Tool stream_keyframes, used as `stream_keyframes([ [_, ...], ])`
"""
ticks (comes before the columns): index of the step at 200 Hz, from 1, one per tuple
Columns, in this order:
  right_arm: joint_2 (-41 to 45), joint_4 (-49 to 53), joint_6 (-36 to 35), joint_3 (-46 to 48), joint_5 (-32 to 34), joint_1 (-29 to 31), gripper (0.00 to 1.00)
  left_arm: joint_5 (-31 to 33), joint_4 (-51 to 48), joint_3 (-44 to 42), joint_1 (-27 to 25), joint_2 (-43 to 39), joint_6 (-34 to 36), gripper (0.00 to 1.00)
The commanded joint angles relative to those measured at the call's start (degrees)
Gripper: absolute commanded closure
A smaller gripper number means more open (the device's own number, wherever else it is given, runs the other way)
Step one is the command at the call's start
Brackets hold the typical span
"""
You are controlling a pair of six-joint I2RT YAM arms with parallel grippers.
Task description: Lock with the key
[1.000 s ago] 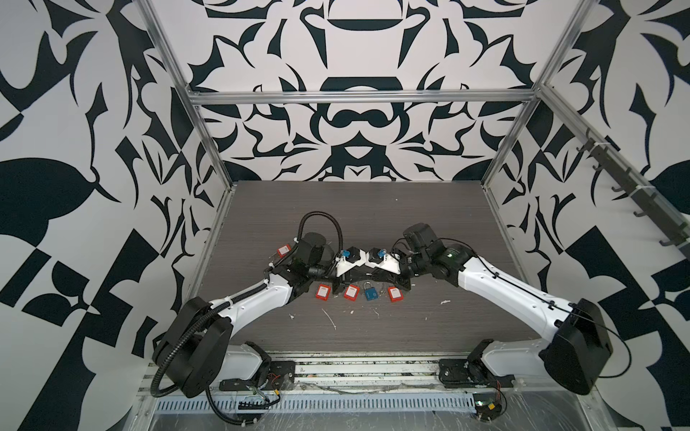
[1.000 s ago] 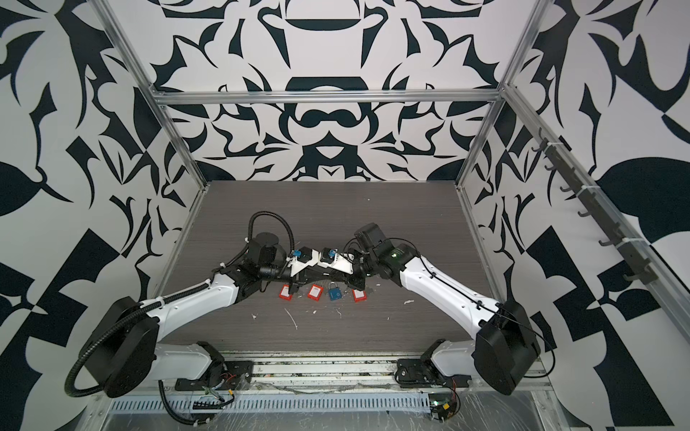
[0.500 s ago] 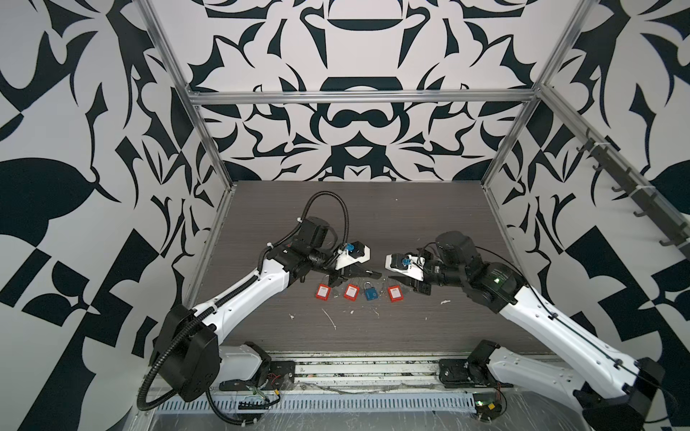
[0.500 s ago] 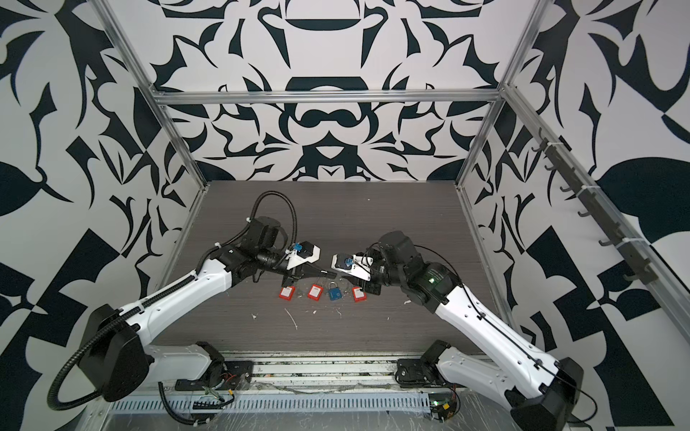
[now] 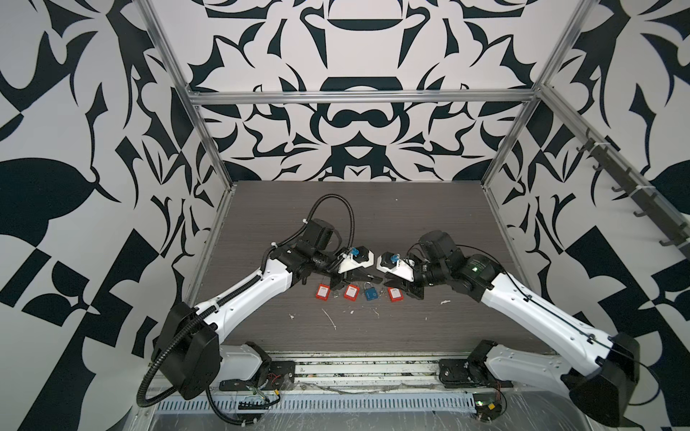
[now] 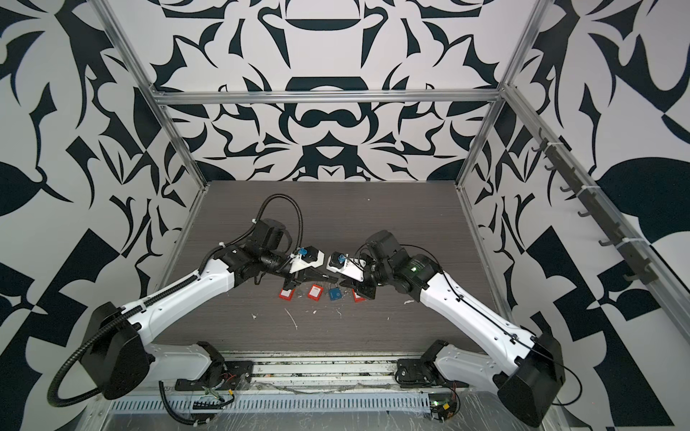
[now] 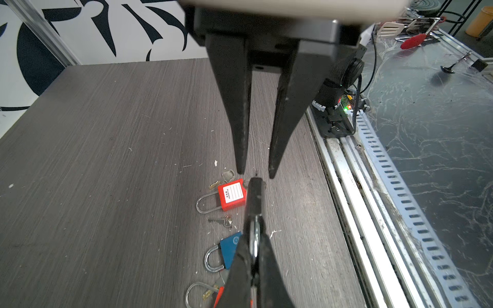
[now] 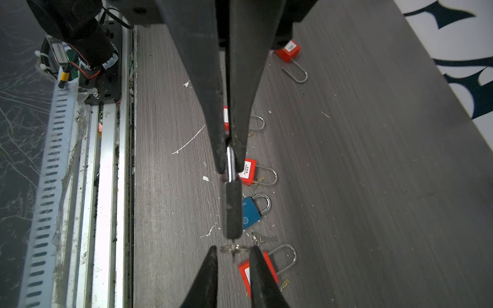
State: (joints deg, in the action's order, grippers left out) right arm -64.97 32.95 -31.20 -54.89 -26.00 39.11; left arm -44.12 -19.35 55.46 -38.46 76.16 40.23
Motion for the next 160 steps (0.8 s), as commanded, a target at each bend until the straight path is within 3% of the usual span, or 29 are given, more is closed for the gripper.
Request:
stream_keyframes([
  [1,-0.9,-0.6,1.0,-2.3,-1.6,-0.1,0.79,-0.4,-1.4,1.4,-0.3,-0.5,1.3,1.0],
  [48,-1.4,-0.5,0.3,-1.7,-2.0,-0.1,1.0,0.4,-1.9,1.6,-0.3,-0.6,2.2,1.0],
  [104,0.0,1.7,-1.1,2.5,0.5,-1.0,1.0,2.8,-7.4,4.6,0.3,0.7,6.6,1.0],
  [139,2.9,-0.3,0.1,8.3,-4.2,-5.3,1.0,1.7,-12.7,8.5,3.2,3.3,9.5,1.0],
  [160,4.1,-0.3,0.4,9.9,-3.2,-7.1,1.0,1.5,-16.9,11.7,3.9,6.3,11.5,1.0],
])
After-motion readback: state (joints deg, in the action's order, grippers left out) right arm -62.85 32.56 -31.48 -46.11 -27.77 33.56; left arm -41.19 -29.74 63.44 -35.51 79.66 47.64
